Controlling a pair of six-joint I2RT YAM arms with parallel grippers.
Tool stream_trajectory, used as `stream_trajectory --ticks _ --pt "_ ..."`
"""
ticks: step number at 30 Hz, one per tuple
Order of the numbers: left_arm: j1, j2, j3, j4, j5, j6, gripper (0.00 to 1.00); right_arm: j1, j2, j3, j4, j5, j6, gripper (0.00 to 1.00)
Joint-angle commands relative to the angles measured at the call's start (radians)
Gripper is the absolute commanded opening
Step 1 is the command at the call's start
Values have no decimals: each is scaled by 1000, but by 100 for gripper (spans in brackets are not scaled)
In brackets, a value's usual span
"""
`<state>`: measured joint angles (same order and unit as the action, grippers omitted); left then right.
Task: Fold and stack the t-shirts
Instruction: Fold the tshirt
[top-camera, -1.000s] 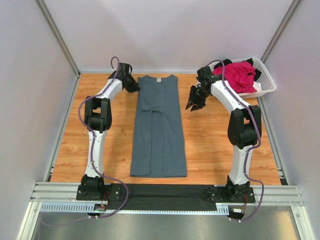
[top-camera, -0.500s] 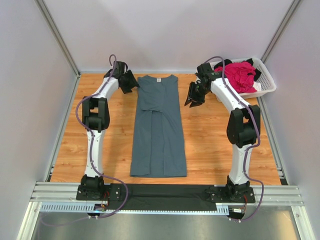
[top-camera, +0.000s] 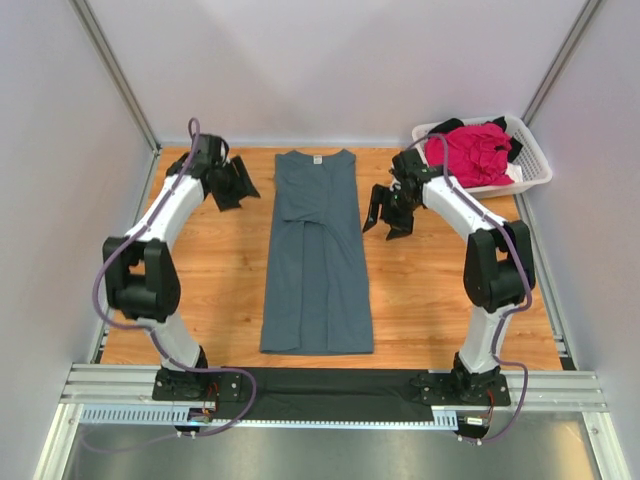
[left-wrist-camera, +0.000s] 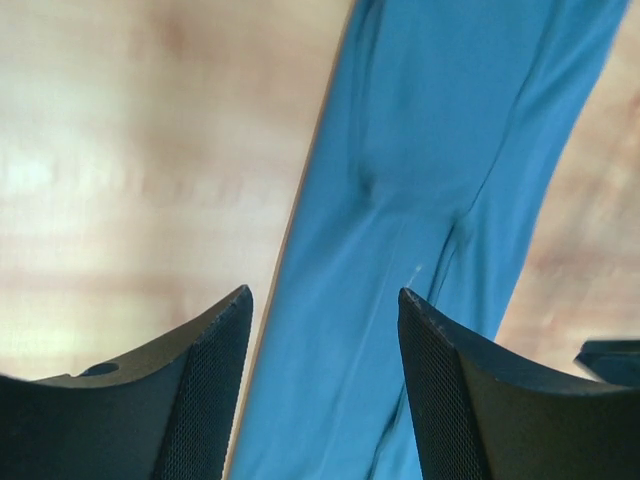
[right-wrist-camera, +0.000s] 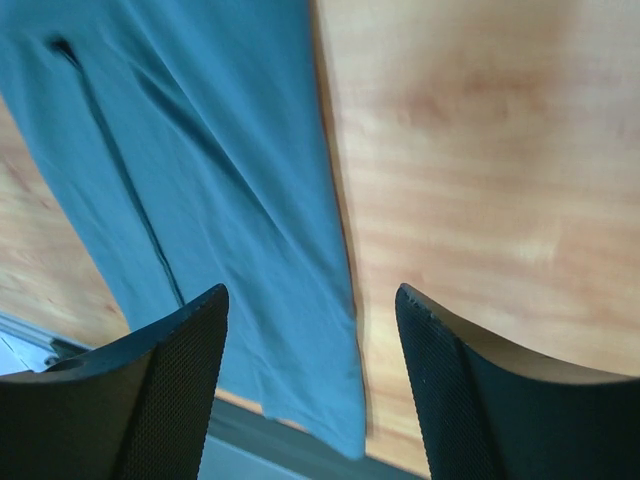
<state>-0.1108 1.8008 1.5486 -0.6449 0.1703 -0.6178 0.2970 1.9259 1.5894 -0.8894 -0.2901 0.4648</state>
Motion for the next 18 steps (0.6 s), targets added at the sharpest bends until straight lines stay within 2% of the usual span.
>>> stream_trajectory --ticks 1,9,14,15,18 --pt "-6 -180 -217 -70 84 -22 67 24 -160 -132 70 -8 60 73" --pt "-165 -477 -693 -90 78 -157 65 182 -473 -591 199 19 202 76" --pt "-216 -740 -934 -70 77 -223 64 283 -729 -836 262 57 323 69" --pt "-217 -785 -965 -59 84 -230 64 300 -760 -911 294 57 345 68" --pt "-222 -917 -1056 -30 97 -238 64 366 -841 -1002 358 65 412 66"
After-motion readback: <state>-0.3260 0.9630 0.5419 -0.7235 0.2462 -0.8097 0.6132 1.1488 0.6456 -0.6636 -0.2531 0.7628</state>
